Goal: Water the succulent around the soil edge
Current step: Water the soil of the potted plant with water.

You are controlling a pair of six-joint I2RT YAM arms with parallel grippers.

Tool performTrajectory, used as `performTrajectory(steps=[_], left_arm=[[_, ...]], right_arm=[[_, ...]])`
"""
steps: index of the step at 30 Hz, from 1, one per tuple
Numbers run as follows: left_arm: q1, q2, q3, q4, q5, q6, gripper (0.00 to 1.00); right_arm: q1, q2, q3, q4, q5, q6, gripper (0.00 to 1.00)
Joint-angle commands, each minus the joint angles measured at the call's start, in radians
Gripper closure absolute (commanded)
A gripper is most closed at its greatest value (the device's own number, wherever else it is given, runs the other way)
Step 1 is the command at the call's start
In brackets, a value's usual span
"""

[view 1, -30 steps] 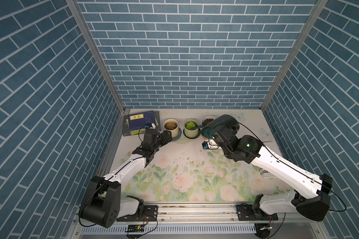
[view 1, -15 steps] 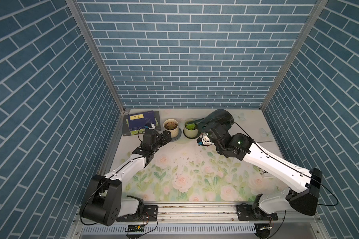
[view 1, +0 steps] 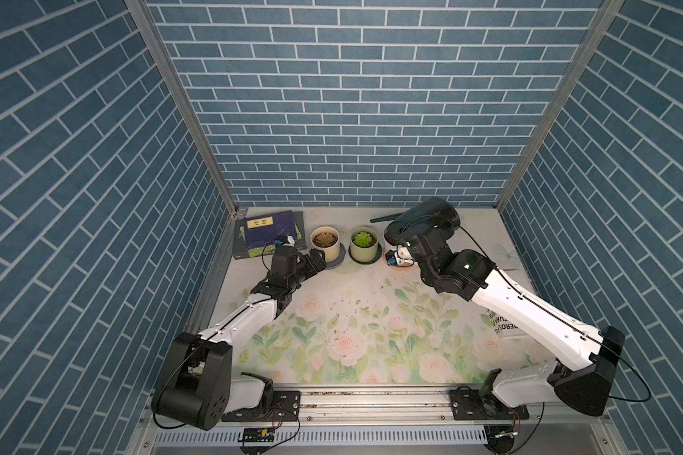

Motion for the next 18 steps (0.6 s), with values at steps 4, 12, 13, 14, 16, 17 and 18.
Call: performTrajectory(steps=[4, 12, 13, 14, 16, 17, 18], left_arm=[[0.012, 0.004, 0.002, -0.006, 0.016, 0.001, 0.00], [0.030, 0.015, 0.011, -0.004, 0.035, -0.008, 0.00], [0.031, 0.014, 0.011, -0.005, 0.034, -0.007, 0.00], [0.032, 0.013, 0.011, -0.006, 0.034, -0.007, 0.00], [0.034, 0.011, 0.012, -0.006, 0.037, -0.007, 0.00], [0.036, 0.009, 0.011, -0.006, 0.037, -0.007, 0.00], [0.037, 0.010, 0.010, -0.006, 0.040, -0.007, 0.00]], right_arm=[[0.000, -0.079, 0.004, -0.069, -0.004, 0.031, 1.00], [0.015, -0.097, -0.022, -0.132, -0.043, 0.062, 1.00], [0.017, -0.098, -0.022, -0.134, -0.044, 0.062, 1.00], [0.022, -0.097, -0.020, -0.134, -0.045, 0.063, 1.00], [0.029, -0.091, -0.017, -0.136, -0.046, 0.064, 1.00], [0.036, -0.088, -0.016, -0.135, -0.046, 0.065, 1.00], [0.043, -0.082, -0.015, -0.134, -0.046, 0.064, 1.00]])
